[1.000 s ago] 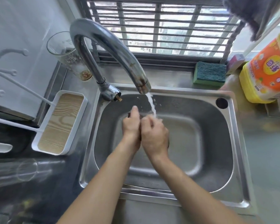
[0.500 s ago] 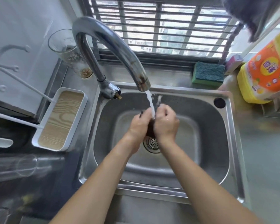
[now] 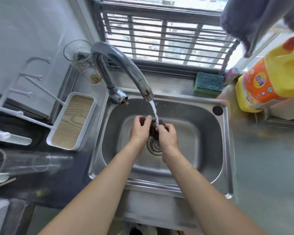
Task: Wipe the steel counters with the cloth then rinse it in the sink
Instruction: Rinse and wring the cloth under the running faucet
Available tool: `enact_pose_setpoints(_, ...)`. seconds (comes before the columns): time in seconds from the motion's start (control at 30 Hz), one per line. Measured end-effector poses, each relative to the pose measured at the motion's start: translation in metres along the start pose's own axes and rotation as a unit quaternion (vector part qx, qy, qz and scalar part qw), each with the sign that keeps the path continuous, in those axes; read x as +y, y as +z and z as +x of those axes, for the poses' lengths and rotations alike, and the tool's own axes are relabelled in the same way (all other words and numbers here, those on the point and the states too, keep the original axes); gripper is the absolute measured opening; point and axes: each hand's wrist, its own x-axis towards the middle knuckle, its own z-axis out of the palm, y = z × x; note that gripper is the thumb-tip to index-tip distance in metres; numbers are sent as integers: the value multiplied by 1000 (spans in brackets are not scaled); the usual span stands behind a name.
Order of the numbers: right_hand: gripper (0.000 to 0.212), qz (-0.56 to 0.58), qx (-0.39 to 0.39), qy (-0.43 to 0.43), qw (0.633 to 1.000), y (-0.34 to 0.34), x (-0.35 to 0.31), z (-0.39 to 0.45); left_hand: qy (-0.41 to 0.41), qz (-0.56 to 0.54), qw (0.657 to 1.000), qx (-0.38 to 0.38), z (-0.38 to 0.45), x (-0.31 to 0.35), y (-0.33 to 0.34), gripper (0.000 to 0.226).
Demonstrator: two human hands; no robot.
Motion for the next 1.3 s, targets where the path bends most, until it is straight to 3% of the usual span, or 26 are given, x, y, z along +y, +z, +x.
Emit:
enact_pose_setpoints(0.07,15,-25,7,-7,1000,2,-8,-15,-24,6,1000,-3,-4,8,0,61)
enact_pose_setpoints(0.17,24,-81,-1,-49,996,3,-20,-29,-91,-46,994,-24,-31,38,-1,72)
enact_pose_setpoints(0.23,38,-124,17,-61,990,3,-32,-26,-88,-44,994,-51,-37,43,0,57)
enact_pose_setpoints(0.33,45,-122,70,-26,990,3,-49,-2,-16,17,996,-88,-45,37,9,35)
enact_pose_setpoints(0.4,40,-99,79,-18,992,4,-50,0,-4,32,997,-77,-43,37,9,38)
enact_pose_setpoints(0.57,34,-137,52,-149,978,15,-29,-59,-53,52,996,51,-28,54,-10,56)
enact_pose_setpoints(0.63,37,-146,65,-128,979,13,-39,-41,-49,42,998,25,-33,52,-5,52)
enact_pose_setpoints(0.77,40,-79,86,23,993,-4,-59,-2,16,83,995,-61,-48,42,12,41)
enact_pose_setpoints(0.83,42,-109,54,-26,992,0,-50,-20,-2,94,994,-49,-40,45,6,43)
enact_pose_setpoints(0.9,39,-133,19,-82,987,8,-40,-50,-34,68,997,16,-24,42,-2,50)
enact_pose_setpoints(1.0,37,-143,29,-79,986,10,-44,-39,-78,38,995,42,-30,40,-3,49)
enact_pose_setpoints(1.07,35,-105,66,-32,992,5,-56,-8,-60,39,997,-11,-47,47,6,41)
enact_pose_setpoints(1.13,33,-66,54,-3,996,6,-59,11,-30,42,998,-45,-52,54,10,40)
enact_pose_setpoints(1.23,17,62,-39,28,997,17,-53,10,-50,-34,998,-15,-33,53,5,33)
enact_pose_setpoints(1.3,24,143,-108,75,981,20,-46,8,-90,-99,991,16,-19,44,0,48)
